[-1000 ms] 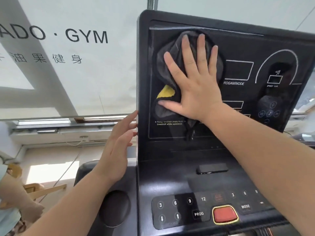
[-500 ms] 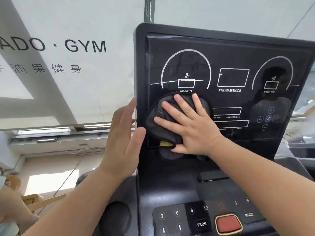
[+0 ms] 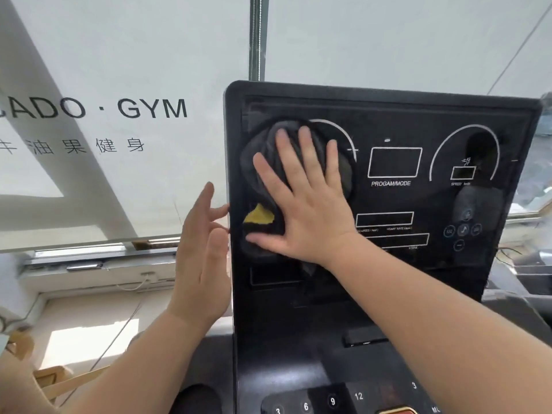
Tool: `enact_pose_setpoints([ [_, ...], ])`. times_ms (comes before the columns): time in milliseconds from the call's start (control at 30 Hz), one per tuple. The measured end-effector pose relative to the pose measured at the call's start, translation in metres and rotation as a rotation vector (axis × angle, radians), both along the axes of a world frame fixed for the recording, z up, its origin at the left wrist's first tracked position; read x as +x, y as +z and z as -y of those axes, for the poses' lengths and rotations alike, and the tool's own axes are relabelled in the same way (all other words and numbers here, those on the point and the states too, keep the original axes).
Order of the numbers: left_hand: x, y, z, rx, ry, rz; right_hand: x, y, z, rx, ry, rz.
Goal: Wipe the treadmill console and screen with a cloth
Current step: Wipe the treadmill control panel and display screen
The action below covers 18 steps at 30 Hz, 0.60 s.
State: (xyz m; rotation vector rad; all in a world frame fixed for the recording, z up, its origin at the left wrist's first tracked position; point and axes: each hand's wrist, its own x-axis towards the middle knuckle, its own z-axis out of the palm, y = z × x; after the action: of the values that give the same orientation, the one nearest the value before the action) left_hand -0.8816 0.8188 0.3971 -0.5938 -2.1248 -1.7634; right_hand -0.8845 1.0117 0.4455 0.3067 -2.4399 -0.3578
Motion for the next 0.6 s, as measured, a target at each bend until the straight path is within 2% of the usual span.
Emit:
enact_pose_setpoints([
  [133, -0.008, 0.009, -0.003, -0.063, 0.030, -0.103, 0.025, -0.048, -0.012, 0.108, 0.134, 0.054],
  [267, -0.007, 0.012, -0.002, -0.082, -0.006, -0.110, 0.040, -0.055, -0.051, 0.044, 0.066, 0.016],
  [467, -0.010, 0.018, 0.012, -0.040, -0.143, 0.061, 0.023, -0.006, -0.082, -0.254, -0.185, -0.045],
  [600, -0.008, 0.020, 0.015, -0.006, -0.160, 0.127, -0.014, 0.040, -0.040, -0.257, -0.214, -0.095],
])
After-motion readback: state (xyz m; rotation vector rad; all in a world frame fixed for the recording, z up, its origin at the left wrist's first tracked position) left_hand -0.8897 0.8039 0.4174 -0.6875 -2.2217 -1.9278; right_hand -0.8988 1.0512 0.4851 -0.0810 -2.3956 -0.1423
